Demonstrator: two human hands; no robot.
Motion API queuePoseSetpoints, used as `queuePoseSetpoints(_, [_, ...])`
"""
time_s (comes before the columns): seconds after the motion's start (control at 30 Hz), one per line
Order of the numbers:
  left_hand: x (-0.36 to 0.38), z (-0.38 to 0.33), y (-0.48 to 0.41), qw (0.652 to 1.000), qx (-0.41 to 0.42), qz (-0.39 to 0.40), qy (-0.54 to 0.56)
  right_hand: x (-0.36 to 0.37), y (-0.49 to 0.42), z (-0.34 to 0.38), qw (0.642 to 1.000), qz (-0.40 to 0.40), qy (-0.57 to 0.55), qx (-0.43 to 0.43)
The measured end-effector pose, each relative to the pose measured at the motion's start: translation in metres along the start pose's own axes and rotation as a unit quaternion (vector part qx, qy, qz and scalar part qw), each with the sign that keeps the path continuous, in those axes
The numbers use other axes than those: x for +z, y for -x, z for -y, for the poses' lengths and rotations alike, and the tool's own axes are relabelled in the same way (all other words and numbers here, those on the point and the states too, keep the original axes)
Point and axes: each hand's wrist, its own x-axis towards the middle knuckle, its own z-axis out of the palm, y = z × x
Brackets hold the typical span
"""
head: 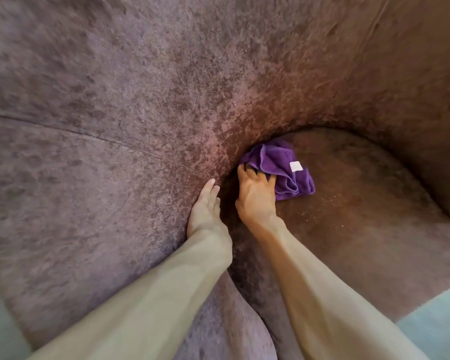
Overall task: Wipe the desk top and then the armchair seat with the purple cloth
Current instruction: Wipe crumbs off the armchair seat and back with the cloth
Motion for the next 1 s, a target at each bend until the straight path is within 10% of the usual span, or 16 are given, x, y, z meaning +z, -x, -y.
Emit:
queuePoseSetpoints(0.2, [0.001, -0.001, 0.001, 1.000, -0.010, -0.011, -0.004, 0.030, 0.059, -0.004, 0.974, 0.091, 0.049, -0.202])
queuePoseSetpoints(0.6, [-0.003, 0.006, 0.029, 1.000, 0.001, -0.022, -0.003, 0.030, 0.168, -0.066, 0.926, 0.130, 0.160, -0.317])
queuePoseSetpoints(0.8, [-0.008, 0.002, 0.031, 0.996, -0.005, -0.064, 0.061, 0.033, 0.204, -0.089, 0.980, -0.071, -0.004, -0.184])
queuePoseSetpoints(1.0, [-0.010, 0.000, 0.022, 0.991, -0.012, -0.087, 0.103, 0.025, 0.190, -0.069, 0.952, 0.001, -0.088, 0.294])
